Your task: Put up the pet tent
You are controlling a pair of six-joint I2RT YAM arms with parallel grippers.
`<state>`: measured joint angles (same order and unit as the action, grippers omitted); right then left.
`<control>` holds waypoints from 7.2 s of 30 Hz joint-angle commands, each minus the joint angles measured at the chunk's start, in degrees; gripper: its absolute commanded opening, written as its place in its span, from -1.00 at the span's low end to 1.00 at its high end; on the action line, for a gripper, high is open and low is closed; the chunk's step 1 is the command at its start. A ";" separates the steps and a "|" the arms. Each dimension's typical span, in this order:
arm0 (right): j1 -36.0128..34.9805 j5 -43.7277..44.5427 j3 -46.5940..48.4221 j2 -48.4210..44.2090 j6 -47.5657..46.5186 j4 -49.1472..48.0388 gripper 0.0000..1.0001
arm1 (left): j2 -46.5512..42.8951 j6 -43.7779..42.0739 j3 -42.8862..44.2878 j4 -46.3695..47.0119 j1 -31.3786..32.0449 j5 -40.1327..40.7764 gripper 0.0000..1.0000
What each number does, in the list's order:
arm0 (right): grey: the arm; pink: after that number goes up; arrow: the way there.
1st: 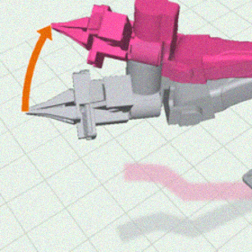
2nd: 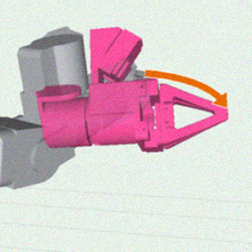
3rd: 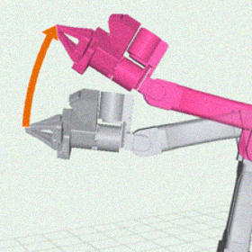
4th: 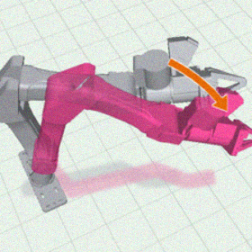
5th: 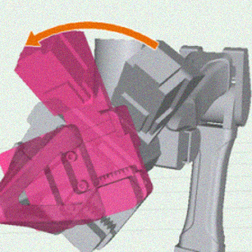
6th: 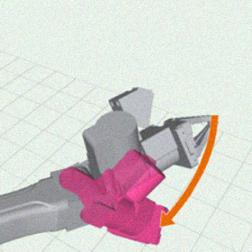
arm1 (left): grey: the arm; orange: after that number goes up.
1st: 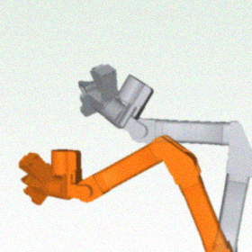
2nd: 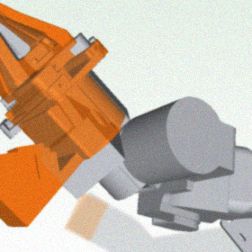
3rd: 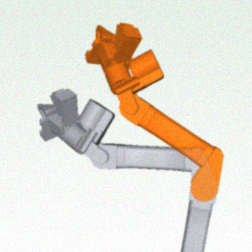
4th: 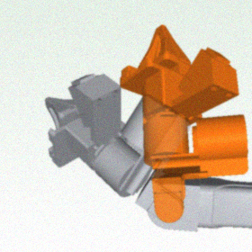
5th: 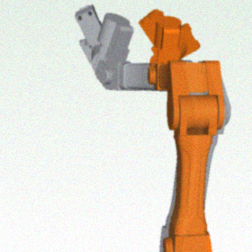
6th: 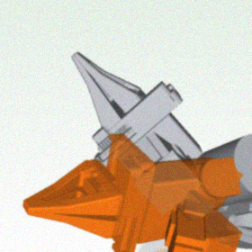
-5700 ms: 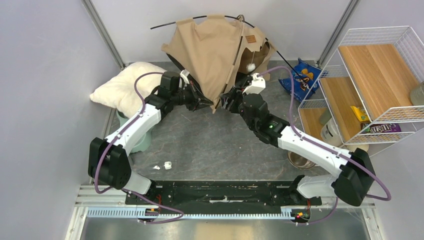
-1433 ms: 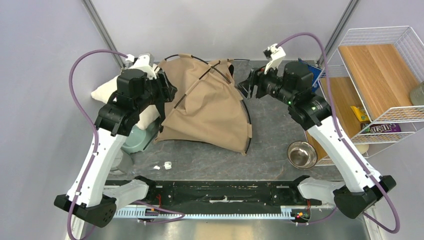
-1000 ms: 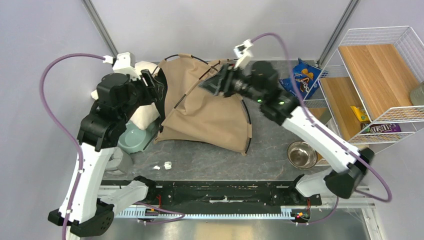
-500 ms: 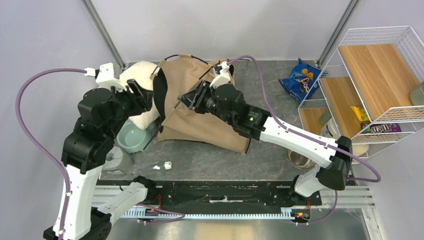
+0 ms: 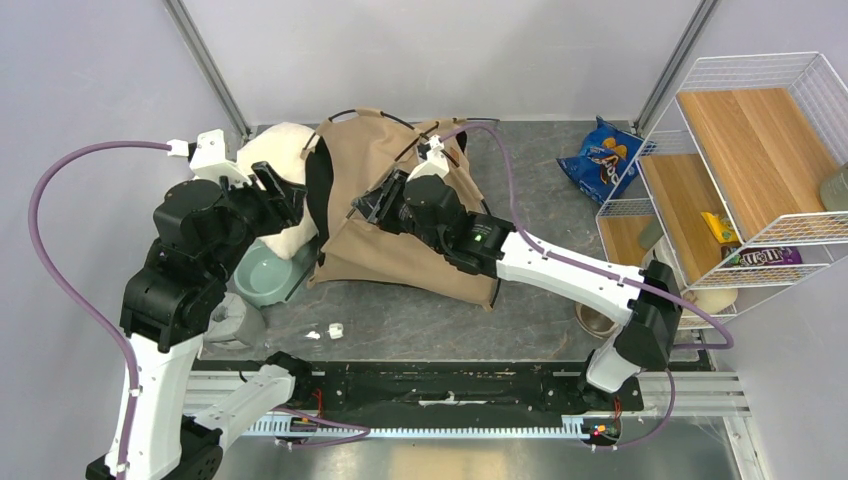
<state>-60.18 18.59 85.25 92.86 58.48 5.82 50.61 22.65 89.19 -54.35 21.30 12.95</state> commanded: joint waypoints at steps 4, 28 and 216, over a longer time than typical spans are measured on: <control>-0.20 5.21 0.88 0.23 -1.59 -4.86 -0.57 | -0.81 1.95 -1.06 0.12 -0.12 -0.89 0.28; 3.72 11.56 -18.55 -25.25 -27.24 -5.32 -1.00 | 0.09 2.04 -10.18 8.12 -0.13 -18.50 0.28; 13.04 -5.70 -9.49 -18.07 19.16 9.21 -1.00 | 18.93 -13.54 -66.43 114.93 8.66 -35.48 0.21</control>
<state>-48.01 12.49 76.09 76.18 75.94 17.58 67.90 12.64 22.20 52.14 29.50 -23.42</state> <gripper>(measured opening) 0.033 0.610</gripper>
